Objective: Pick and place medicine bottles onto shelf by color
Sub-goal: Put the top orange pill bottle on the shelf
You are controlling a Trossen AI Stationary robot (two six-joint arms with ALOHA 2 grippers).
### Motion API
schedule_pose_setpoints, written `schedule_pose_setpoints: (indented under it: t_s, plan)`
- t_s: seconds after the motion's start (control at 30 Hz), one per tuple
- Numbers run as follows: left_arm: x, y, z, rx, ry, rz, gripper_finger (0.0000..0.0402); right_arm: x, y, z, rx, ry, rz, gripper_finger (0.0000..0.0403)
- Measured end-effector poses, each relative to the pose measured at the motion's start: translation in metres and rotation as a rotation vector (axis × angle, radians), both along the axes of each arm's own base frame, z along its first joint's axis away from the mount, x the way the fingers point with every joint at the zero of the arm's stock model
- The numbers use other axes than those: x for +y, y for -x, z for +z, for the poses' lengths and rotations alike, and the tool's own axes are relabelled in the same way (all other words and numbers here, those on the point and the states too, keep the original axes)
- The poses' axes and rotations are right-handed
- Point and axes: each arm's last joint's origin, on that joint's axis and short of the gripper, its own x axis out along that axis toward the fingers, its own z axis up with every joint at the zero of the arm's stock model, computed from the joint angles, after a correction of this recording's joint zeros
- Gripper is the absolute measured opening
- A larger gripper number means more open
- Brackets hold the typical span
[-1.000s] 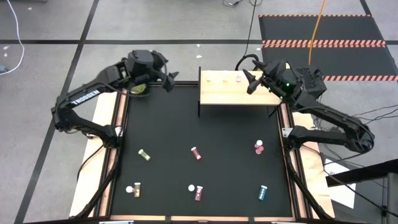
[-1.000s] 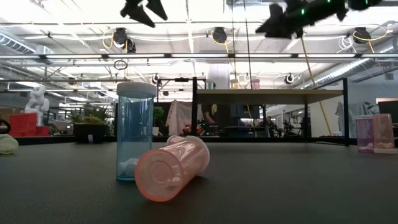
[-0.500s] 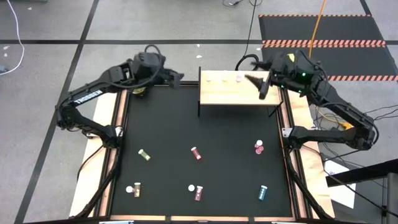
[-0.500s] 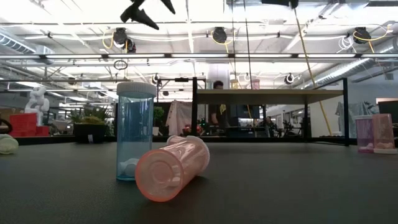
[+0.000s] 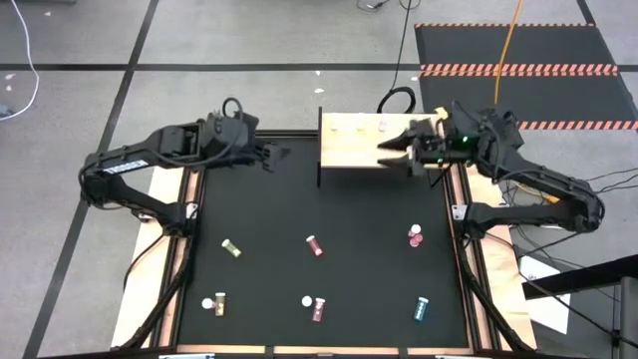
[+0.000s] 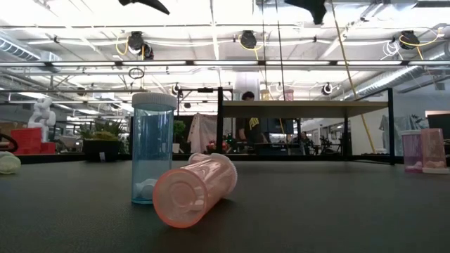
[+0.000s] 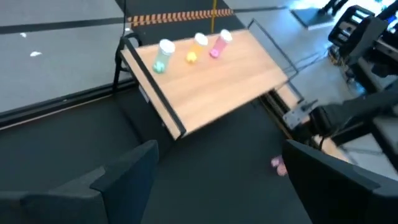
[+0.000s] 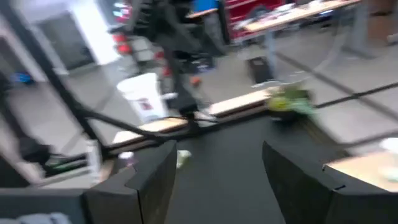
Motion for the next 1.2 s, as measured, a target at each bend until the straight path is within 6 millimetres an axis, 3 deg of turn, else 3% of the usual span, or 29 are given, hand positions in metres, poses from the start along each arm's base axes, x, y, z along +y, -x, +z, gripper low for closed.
schedule_pose_setpoints:
  t_s: [0.2, 0.33, 0.47, 0.7, 0.8, 1.0, 1.2]
  plan:
    - [-0.017, 0.009, -0.005, 0.089, 0.0, -0.043, 0.034, 0.034, -0.04, -0.02, 0.05, -0.031, 0.061, 0.0218]
    - [-0.04, 0.008, -0.017, 0.234, 0.025, -0.226, 0.034, 0.062, -0.073, -0.025, -0.035, -0.008, 0.117, 0.0211]
    - [-0.069, 0.009, -0.029, 0.346, 0.054, -0.32, 0.034, 0.085, -0.089, -0.011, -0.092, 0.037, 0.091, 0.0209]
    - [-0.109, 0.023, -0.03, 0.356, -0.05, -0.351, 0.034, 0.109, -0.081, 0.036, -0.166, 0.071, -0.094, 0.0209]
    - [-0.118, 0.028, -0.03, 0.356, -0.091, -0.363, 0.034, 0.121, -0.088, 0.047, -0.193, 0.046, -0.117, 0.0209]
    - [-0.142, 0.035, -0.033, 0.294, -0.111, -0.378, 0.034, 0.165, -0.124, 0.006, -0.048, 0.013, -0.079, 0.0209]
    - [-0.18, 0.043, -0.062, 0.236, -0.081, -0.432, 0.034, 0.204, -0.145, -0.035, 0.061, -0.116, -0.031, 0.0209]
